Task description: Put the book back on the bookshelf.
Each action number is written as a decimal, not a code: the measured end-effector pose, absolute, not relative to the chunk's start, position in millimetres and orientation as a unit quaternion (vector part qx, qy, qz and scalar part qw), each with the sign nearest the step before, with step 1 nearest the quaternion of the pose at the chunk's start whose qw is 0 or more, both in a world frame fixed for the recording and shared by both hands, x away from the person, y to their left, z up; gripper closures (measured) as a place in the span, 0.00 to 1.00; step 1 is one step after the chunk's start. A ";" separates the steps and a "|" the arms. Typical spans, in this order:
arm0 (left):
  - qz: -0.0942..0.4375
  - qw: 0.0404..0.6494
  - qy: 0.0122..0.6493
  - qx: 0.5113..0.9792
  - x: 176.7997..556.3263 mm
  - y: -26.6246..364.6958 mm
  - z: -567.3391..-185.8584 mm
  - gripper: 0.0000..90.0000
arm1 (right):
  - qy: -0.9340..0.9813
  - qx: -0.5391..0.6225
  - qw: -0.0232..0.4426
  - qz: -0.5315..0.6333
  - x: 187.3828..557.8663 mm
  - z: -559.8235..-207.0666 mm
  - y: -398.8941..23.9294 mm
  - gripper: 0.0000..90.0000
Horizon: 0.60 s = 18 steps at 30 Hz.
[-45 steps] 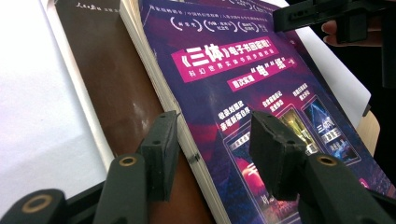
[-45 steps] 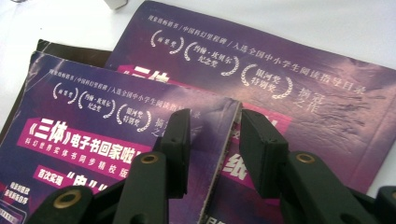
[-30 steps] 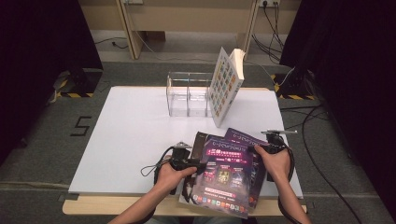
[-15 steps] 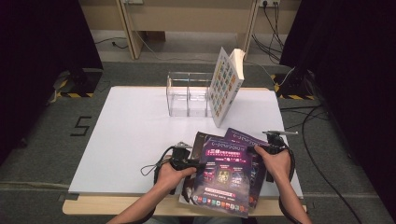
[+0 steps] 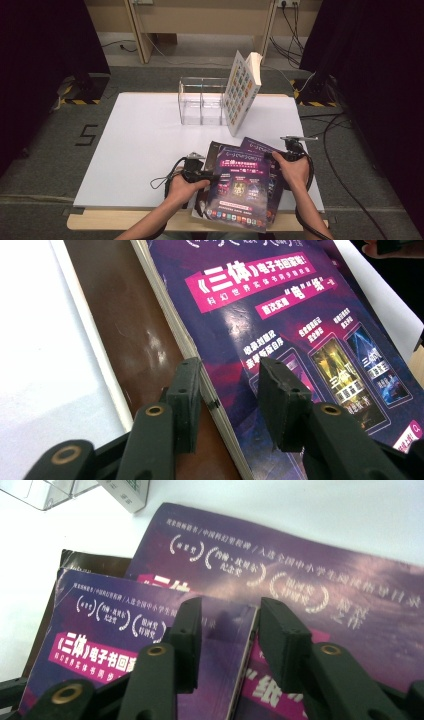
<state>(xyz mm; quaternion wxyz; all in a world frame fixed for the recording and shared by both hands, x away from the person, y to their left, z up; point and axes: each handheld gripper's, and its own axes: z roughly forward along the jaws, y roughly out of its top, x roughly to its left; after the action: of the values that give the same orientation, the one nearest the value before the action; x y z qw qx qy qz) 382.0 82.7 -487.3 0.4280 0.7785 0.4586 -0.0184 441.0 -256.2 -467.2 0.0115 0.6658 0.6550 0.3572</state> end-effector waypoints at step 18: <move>-0.016 0.427 0.456 0.781 382.3 81.8 -487.2 0.68 | 0.658 0.659 -0.014 0.363 445.8 -468.9 -262.8 0.69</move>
<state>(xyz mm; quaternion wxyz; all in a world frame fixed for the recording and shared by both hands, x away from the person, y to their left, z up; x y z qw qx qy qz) 382.3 81.8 -487.2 0.4266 0.7807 0.4563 -0.0157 445.8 -262.8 -468.9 -0.0140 0.6593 0.6582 0.3632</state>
